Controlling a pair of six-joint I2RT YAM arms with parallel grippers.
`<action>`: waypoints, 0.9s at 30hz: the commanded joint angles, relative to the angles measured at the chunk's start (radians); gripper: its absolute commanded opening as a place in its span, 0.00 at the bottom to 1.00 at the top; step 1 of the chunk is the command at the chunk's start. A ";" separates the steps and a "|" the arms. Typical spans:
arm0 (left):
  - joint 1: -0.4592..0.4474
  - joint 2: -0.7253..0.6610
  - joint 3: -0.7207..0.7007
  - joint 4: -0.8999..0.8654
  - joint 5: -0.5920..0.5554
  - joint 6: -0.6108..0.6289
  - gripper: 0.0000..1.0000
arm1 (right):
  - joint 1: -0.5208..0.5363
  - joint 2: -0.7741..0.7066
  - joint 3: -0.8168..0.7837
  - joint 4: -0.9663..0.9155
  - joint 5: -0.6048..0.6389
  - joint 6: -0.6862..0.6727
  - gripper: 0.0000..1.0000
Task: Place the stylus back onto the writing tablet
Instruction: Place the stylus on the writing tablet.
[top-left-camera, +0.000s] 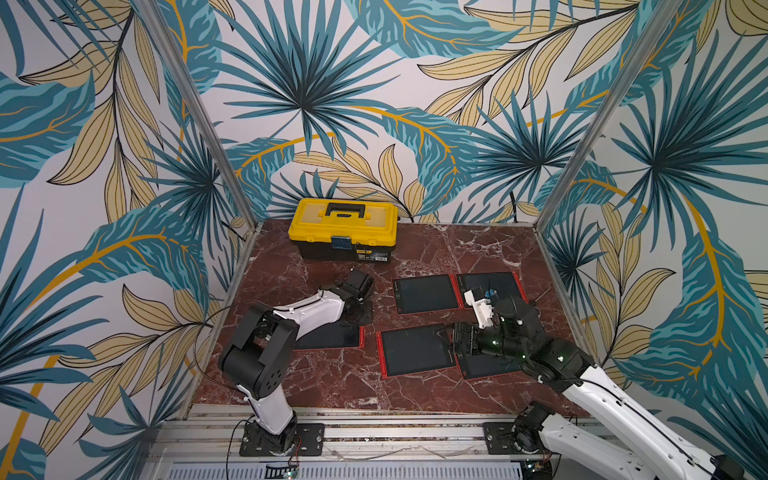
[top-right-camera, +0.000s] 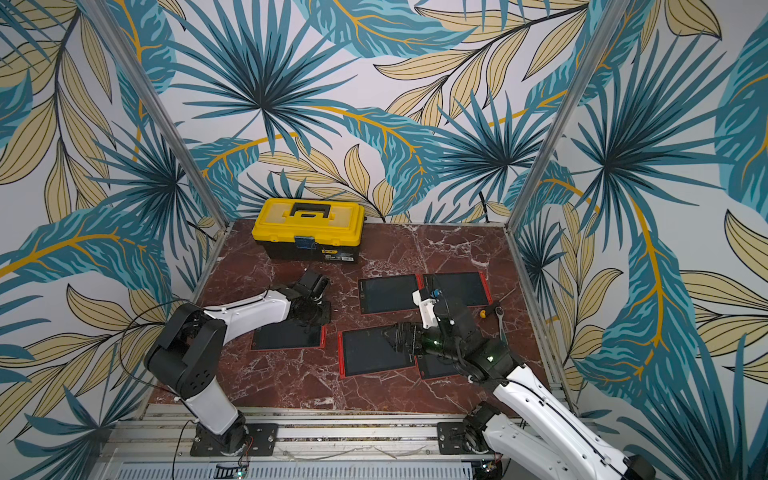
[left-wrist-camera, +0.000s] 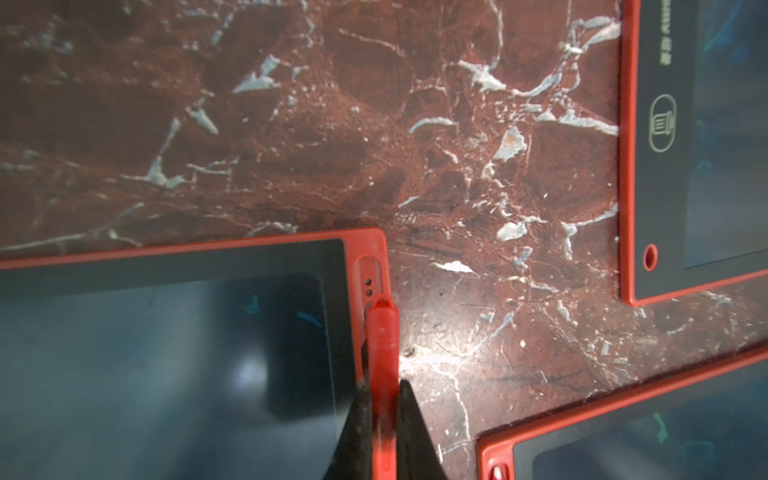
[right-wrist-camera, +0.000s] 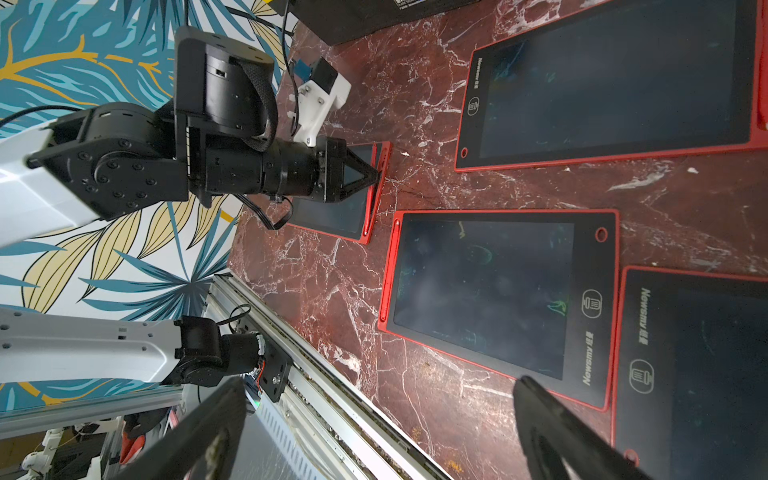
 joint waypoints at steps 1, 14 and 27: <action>-0.005 0.004 -0.019 0.008 -0.010 0.005 0.12 | 0.004 -0.007 -0.026 0.000 0.017 0.005 0.99; -0.004 -0.002 -0.025 0.008 -0.012 0.004 0.14 | 0.005 -0.013 -0.036 0.005 0.020 0.009 0.99; -0.004 -0.001 -0.026 0.008 -0.014 0.004 0.17 | 0.003 -0.011 -0.036 0.009 0.020 0.011 0.99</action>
